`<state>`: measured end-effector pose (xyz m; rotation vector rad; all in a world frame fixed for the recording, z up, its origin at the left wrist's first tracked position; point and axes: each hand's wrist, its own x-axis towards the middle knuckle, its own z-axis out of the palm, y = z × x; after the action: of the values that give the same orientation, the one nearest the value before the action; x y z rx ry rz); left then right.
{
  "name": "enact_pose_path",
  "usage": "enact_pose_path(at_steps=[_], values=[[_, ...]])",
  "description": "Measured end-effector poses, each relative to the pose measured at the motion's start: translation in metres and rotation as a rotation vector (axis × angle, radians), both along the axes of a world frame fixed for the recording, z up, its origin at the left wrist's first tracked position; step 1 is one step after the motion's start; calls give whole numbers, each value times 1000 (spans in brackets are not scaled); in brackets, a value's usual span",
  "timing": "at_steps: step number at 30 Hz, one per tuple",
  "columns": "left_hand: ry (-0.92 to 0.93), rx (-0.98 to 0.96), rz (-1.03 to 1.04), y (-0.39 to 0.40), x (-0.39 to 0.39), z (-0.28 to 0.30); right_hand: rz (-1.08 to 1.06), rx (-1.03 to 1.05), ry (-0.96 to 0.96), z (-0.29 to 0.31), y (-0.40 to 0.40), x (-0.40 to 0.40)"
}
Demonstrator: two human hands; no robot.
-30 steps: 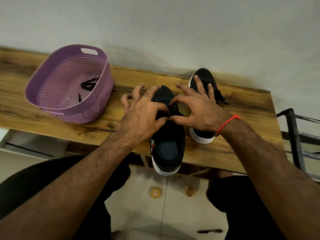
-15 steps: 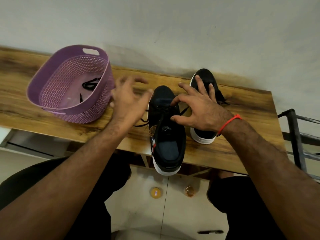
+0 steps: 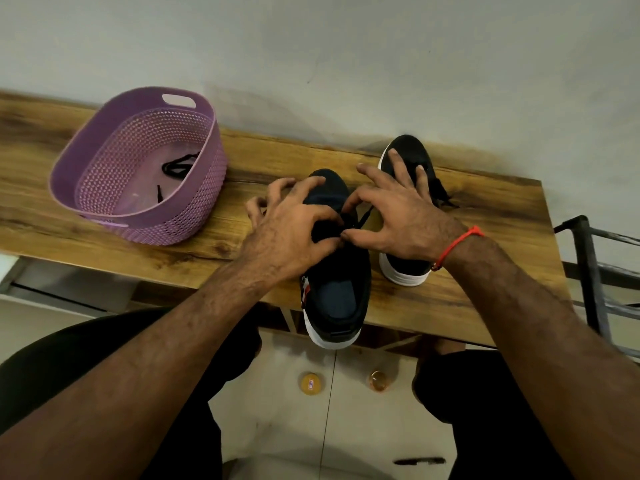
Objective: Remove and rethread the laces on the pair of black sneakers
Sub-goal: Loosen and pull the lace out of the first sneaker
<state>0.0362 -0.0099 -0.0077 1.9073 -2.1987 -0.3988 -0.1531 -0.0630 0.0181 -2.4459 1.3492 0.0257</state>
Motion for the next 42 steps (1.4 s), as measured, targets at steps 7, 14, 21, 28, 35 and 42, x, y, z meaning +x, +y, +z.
enact_pose_path(at_steps=[7,14,21,28,35,42], values=[[77,-92,171,-4,3,4,0,-4,-13,0,0,-1],[244,-81,440,-19,40,11,-4,12,-27,0,-1,-1],[1,109,-19,-16,23,5,7,-41,-47,0,7,7],[-68,176,1,-13,30,16,10,-224,41,-11,22,25],[81,247,7,-15,28,15,39,-256,121,-17,24,28],[71,246,37,-16,28,15,-46,-297,-128,-19,18,24]])
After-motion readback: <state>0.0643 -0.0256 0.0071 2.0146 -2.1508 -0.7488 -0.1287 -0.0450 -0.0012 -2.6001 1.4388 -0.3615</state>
